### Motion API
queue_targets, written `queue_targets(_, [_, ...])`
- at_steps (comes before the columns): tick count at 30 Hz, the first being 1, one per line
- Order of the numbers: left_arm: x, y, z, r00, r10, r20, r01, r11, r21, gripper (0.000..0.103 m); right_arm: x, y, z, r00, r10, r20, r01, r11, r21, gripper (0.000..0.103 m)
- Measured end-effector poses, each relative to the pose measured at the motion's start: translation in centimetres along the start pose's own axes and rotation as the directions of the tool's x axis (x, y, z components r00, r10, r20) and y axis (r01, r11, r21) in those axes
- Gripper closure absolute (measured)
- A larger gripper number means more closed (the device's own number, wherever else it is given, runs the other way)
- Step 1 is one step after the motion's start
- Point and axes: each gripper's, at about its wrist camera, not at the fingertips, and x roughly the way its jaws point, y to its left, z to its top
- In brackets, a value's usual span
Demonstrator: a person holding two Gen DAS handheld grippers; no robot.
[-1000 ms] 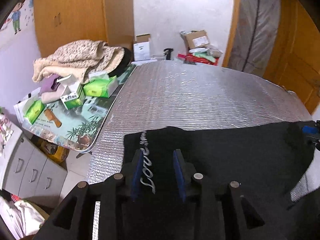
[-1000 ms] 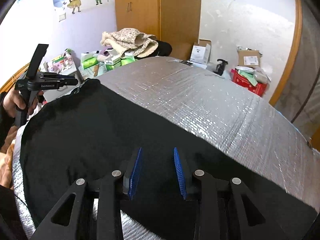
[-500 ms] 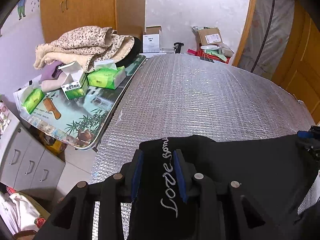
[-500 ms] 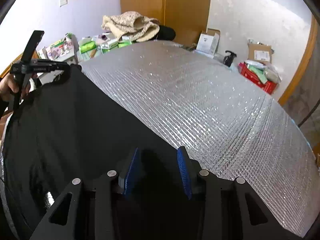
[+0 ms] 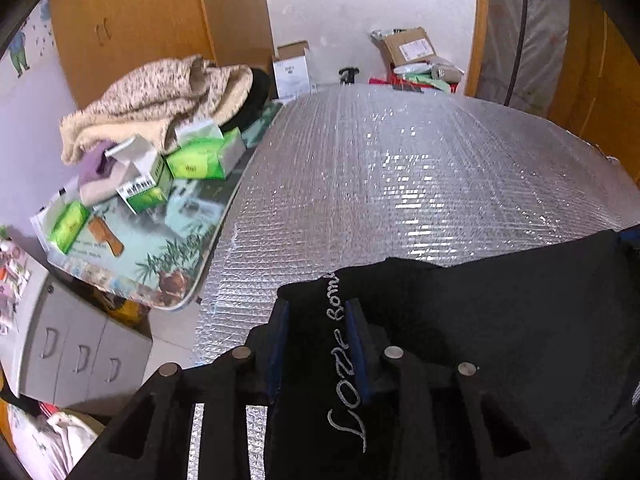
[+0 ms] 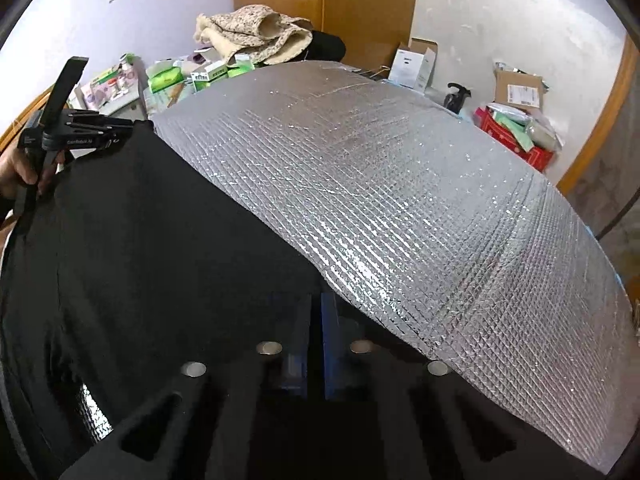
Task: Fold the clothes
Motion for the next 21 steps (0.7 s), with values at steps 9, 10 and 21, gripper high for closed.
queue_targets(9, [-7.8,0.8,0.2,0.977,-0.028,0.213,0.038,0.999,-0.039,0.081,-6.2,1.7,0.3,0.993,-0.037,0.114,0.037,0.999,0.001,0.1])
queue_targets(10, [-9.0,0.8,0.0,0.971,-0.032,0.238,0.043,0.998,-0.042,0.082,-7.4,2.1,0.2,0.991,-0.038,0.13,0.039,0.999,-0.004,0.1])
queue_targets(21, [-20.2,0.3,-6.4,0.9,-0.095,0.425,0.117,0.993,-0.027,0.081,-18.3,9.0,-4.2,0.97,-0.045,0.24,0.056,0.998,-0.04,0.1])
